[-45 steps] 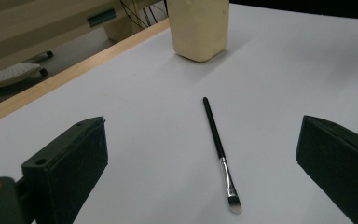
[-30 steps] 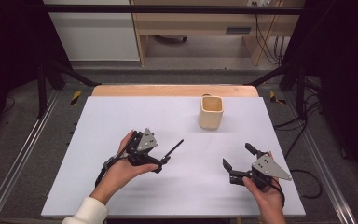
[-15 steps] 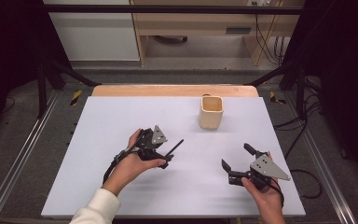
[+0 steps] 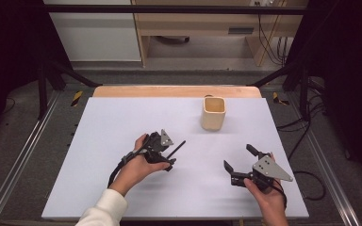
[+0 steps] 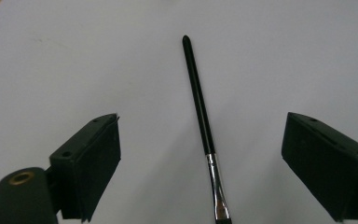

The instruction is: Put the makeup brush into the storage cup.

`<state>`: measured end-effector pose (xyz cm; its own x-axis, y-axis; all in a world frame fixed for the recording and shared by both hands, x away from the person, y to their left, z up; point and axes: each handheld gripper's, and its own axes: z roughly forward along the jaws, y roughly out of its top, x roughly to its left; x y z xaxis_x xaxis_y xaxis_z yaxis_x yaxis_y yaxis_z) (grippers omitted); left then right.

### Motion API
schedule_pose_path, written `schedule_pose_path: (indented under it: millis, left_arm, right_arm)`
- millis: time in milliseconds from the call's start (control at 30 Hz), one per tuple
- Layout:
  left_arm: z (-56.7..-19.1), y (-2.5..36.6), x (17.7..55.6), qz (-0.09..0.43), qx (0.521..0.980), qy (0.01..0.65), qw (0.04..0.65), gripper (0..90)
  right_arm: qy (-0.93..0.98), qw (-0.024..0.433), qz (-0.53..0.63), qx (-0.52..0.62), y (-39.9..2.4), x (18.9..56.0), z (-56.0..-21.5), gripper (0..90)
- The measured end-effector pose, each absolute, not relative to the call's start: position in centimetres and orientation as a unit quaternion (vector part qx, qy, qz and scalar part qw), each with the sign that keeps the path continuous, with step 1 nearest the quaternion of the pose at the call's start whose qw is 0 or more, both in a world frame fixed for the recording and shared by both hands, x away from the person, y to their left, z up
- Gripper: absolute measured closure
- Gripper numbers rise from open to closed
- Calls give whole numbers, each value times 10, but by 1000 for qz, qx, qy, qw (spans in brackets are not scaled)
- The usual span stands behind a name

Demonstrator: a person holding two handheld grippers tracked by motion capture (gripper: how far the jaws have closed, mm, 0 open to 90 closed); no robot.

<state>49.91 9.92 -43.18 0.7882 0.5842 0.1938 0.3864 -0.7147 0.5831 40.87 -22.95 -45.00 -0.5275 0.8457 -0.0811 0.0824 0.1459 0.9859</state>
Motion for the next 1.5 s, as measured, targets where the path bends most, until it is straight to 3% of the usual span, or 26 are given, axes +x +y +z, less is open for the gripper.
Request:
schedule_pose_path:
  millis: [567,1033,1500]
  left_arm:
    - [-445,96,506,162,913,288,239,336]
    - [-450,96,509,138,909,314,236,624]
    - [-454,92,510,129,916,309,219,773]
  right_arm:
    - [674,342,556,345,-230,409,-450,37]
    - [680,340,552,343,-229,409,-451,42]
    - [683,338,549,343,-229,409,-451,42]
